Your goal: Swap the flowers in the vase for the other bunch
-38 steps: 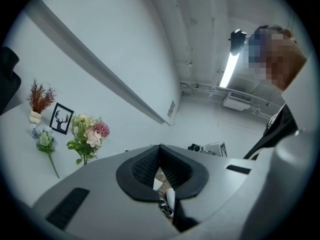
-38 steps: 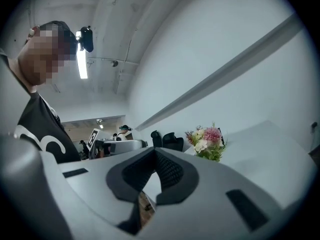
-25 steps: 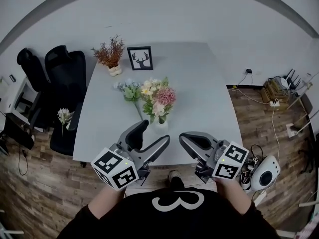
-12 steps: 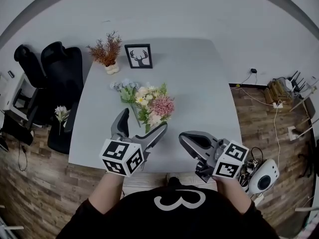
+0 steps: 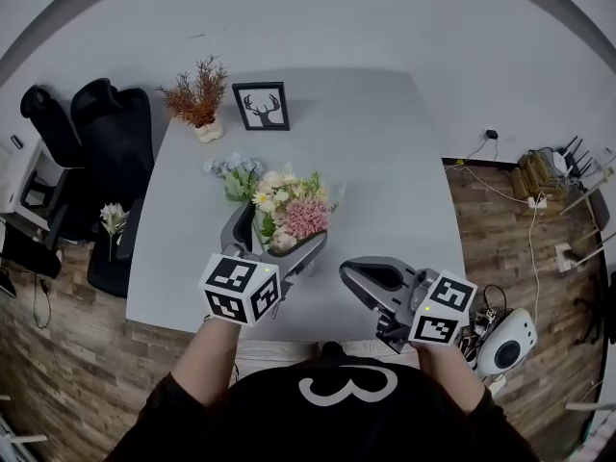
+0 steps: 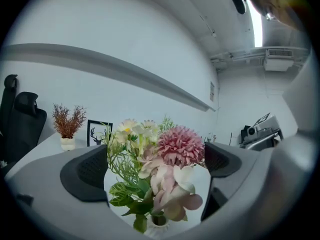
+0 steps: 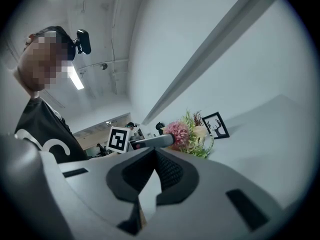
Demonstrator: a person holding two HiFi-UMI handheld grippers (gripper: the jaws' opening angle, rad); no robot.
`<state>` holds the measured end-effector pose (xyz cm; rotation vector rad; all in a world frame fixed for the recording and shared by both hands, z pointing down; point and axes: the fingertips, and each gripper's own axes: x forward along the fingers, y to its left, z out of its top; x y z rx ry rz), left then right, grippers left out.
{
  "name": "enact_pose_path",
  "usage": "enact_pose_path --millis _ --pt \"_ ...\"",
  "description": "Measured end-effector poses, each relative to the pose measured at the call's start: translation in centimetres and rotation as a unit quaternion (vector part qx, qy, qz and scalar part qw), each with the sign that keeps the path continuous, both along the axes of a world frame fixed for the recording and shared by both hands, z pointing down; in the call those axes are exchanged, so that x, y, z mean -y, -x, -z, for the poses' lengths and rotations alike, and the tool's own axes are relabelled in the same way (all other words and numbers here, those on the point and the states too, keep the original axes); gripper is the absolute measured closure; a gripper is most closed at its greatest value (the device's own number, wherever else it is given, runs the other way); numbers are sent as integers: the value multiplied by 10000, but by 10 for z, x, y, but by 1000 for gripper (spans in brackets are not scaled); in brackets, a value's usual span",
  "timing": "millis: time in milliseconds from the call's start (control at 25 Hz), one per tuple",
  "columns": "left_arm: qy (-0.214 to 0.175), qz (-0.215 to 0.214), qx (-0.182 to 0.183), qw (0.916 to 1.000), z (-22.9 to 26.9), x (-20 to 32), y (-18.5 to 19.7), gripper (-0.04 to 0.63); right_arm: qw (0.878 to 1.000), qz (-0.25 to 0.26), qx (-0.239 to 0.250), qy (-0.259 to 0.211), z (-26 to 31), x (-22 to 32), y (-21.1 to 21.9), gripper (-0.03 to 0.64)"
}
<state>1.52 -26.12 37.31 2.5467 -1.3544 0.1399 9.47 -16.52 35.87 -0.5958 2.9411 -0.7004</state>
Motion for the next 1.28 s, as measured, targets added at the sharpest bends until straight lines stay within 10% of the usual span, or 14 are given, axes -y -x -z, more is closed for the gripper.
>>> enact_pose_path --millis 680,880,1280 --pt "411 -630 155 9970 -32 12 -21 28 9996 -50 36 266 -14 16 -13 609" --pt "260 -499 -68 9984 -24 14 -10 375 9993 -69 49 352 -17 18 -14 609" --pt "165 -439 -18 9989 -21 11 -2 515 9987 -88 80 490 -24 21 -13 609"
